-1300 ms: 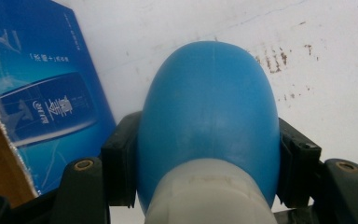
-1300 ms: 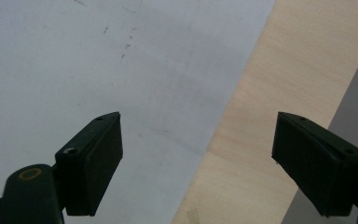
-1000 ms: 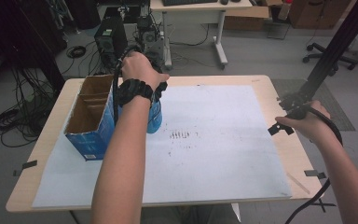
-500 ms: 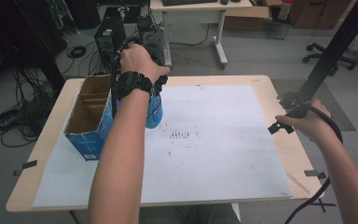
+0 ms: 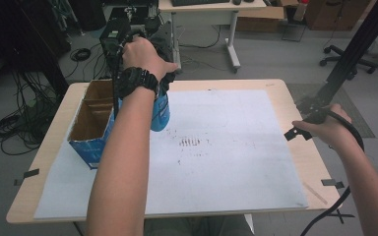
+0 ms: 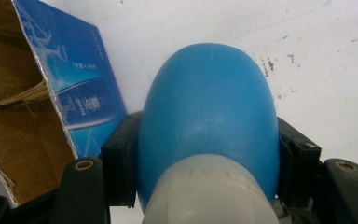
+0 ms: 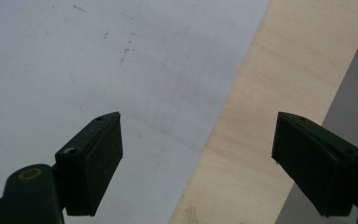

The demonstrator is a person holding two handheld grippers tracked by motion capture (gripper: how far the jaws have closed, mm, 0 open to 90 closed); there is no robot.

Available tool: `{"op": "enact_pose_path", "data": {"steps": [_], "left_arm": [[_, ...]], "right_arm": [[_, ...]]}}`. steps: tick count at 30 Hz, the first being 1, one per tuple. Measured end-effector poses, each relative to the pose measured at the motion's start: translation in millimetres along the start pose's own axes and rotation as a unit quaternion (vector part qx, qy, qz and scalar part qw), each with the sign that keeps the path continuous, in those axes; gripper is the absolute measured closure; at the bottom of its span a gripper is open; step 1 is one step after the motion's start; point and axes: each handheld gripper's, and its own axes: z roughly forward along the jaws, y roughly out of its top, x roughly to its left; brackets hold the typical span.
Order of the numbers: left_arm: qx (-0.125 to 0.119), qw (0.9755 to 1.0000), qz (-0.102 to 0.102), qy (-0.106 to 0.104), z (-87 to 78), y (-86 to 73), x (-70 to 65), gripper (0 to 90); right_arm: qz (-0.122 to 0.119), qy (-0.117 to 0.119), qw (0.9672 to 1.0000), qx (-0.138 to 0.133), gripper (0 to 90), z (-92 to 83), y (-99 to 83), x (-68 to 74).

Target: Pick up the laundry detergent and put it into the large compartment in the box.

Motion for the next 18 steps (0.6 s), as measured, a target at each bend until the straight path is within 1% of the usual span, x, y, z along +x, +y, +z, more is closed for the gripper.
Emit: {"op": "enact_pose_path", "data": {"steps": [4,14,18], "left_arm": [[-0.003,1.0000,-0.001,-0.003,-4.1,0.4,0.0,37.4],[-0.011,0.9999,-0.009,0.004,-17.4,-0.4,5.5,37.4],[-0.008,0.9999,-0.007,0.005,-20.9,-1.0,6.5,37.4]], "right_arm": [[0.000,0.001,1.0000,0.000,16.3,0.7,-0.3,-0.1],[0.001,0.001,1.0000,-0.001,16.3,-0.3,-0.7,-1.4],[0.002,0.002,1.0000,0.000,16.3,0.3,-0.8,-1.6]]}}
